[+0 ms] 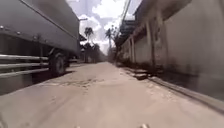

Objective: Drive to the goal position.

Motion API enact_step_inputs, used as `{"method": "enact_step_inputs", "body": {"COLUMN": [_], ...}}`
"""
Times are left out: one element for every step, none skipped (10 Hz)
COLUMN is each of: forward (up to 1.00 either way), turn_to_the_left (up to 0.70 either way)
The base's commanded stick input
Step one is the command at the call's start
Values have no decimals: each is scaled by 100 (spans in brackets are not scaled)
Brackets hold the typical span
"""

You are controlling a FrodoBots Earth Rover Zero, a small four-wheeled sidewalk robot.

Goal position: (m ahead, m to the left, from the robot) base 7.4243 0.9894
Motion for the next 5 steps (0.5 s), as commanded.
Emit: {"method": "enact_step_inputs", "body": {"forward": [70,70,70,68,66], "turn_to_the_left": [0,0,0,0,0]}}
